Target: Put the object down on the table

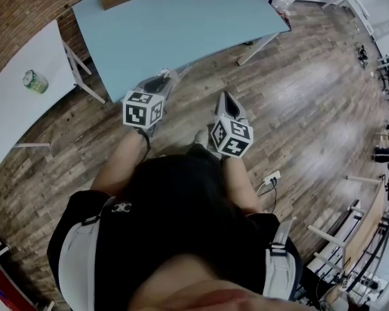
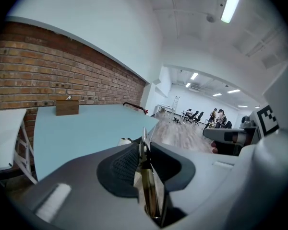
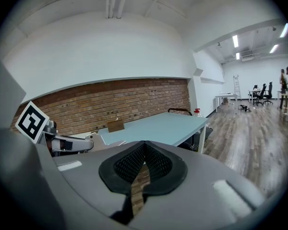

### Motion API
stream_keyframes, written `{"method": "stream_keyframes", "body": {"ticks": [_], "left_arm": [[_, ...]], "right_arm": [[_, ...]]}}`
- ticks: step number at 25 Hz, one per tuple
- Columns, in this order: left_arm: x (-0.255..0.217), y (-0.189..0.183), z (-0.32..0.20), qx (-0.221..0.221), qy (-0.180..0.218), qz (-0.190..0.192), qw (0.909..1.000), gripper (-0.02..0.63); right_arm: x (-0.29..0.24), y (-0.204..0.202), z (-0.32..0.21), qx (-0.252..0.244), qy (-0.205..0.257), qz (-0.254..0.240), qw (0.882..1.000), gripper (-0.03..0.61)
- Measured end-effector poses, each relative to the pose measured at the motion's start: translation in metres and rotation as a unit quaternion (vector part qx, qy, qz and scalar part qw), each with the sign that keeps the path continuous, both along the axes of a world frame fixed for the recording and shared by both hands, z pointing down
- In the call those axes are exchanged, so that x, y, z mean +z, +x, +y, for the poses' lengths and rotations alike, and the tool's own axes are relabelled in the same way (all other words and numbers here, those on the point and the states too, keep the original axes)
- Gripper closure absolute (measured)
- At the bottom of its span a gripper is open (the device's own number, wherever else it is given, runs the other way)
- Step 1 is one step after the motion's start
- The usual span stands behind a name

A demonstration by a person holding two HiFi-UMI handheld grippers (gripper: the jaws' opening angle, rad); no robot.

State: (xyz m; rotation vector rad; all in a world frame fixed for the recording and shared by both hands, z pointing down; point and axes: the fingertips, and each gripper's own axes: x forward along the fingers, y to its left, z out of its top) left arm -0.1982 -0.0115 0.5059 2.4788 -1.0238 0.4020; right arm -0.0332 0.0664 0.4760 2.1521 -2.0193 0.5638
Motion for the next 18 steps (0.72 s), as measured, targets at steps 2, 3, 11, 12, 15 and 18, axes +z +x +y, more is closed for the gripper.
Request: {"method": "stream_keyframes", "body": {"ticks": [2, 3, 11, 12, 15, 18], "left_arm": [[0.002, 0.005, -0.005, 0.0, -0.002, 0.0, 1.0, 0.537], [0.002, 0.007, -0.008, -0.001, -0.002, -0.001, 1.0, 0.537], [0.001, 0.029, -0.049, -0.02, 0.002, -0.013, 0.9997, 0.559], [0.0, 0.032, -0.057, -0.024, 0.001, -0.012, 0.9996, 0.57], [0.001, 0.04, -0.082, -0.042, -0.01, 0.007, 0.999, 0.588], [0.009, 0.044, -0.111, -0.064, -0.031, 0.028, 0.9971, 0.603]], "right_arm": [[-0.001, 0.006, -0.004, 0.002, 0.004, -0.002, 1.0, 0.565], [0.0, 0.008, -0.007, 0.002, 0.006, -0.004, 1.0, 0.565], [0.008, 0.029, -0.061, -0.025, 0.016, -0.022, 0.999, 0.565], [0.007, 0.033, -0.07, -0.029, 0.018, -0.024, 0.999, 0.565], [0.006, 0.046, -0.097, -0.041, 0.019, -0.034, 0.998, 0.565], [0.01, 0.057, -0.122, -0.049, 0.014, -0.045, 0.998, 0.565]]}}
